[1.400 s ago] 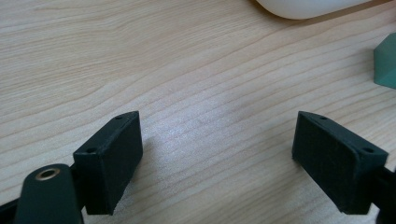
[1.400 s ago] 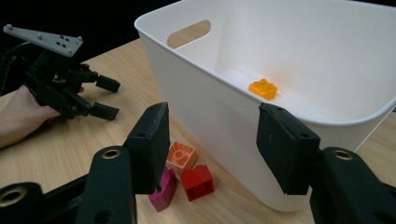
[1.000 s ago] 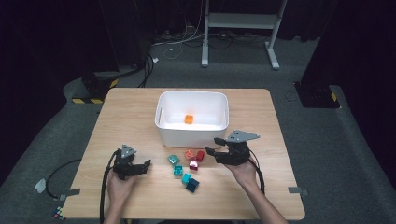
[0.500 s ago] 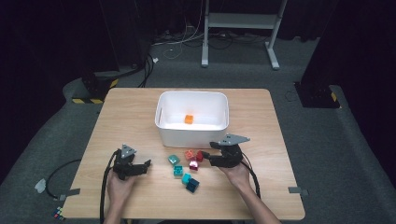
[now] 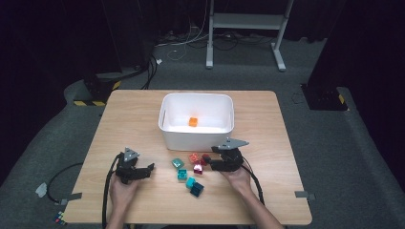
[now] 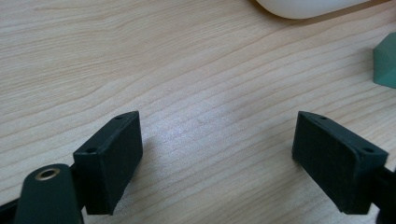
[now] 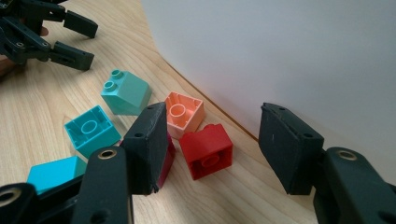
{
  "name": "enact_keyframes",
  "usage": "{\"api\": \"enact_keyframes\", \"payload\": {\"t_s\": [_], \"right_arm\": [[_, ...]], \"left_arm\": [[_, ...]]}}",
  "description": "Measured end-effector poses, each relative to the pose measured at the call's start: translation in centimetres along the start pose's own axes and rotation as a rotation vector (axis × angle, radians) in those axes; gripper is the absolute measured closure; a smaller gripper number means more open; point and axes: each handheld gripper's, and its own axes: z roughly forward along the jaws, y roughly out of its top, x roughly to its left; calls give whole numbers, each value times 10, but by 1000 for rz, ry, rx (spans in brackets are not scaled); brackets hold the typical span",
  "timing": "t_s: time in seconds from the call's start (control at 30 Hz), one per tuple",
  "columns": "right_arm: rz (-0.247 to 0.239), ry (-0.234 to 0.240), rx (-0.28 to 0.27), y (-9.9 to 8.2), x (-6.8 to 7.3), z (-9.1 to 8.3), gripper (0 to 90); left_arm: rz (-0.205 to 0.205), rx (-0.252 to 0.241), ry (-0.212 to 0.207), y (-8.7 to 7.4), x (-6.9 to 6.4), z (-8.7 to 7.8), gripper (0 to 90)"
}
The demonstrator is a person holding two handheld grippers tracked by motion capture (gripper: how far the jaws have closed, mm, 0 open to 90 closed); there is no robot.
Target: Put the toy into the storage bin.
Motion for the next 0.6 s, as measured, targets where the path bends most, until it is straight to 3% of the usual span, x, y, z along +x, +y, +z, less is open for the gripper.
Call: {"api": "enact_keyframes", "payload": {"t_s": [0.6], "right_arm": [[13,6,65,-8,-1,28,433]], "left_arm": [[0,0,0,0,0,0,162]]}}
